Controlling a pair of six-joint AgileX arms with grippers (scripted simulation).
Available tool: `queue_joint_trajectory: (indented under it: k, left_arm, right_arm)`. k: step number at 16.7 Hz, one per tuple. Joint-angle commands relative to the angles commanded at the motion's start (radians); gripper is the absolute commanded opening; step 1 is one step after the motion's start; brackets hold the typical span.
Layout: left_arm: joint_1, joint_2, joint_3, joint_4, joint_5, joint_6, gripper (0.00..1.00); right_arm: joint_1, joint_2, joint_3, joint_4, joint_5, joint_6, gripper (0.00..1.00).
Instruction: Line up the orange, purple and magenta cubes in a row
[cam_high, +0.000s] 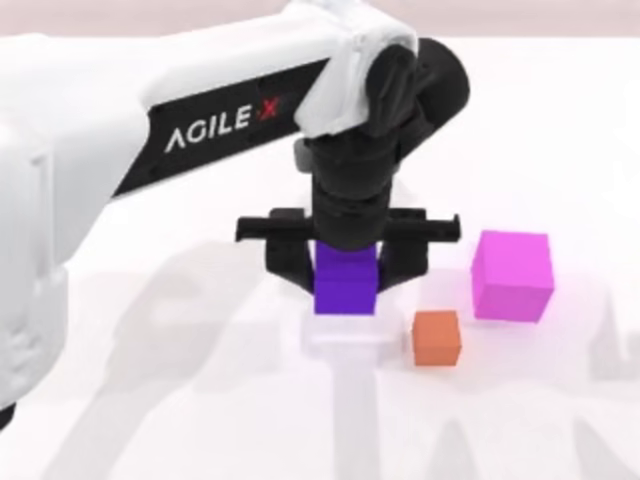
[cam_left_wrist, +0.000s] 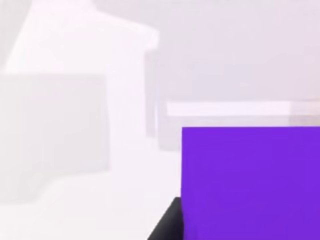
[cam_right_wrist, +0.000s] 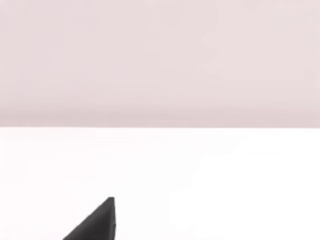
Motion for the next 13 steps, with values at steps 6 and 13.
queue_joint_trajectory:
  k: [6, 13]
  left_arm:
    - [-0.055, -0.013, -0.004, 0.002, -0.004, -0.086, 0.0]
    - [-0.051, 0.01, -0.073, 0.105, -0.004, -0.079, 0.0]
  right_arm:
    - [0.0, 0.0, 0.0, 0.0, 0.0, 0.0, 1.0]
    - [0.0, 0.0, 0.0, 0.0, 0.0, 0.0, 1.0]
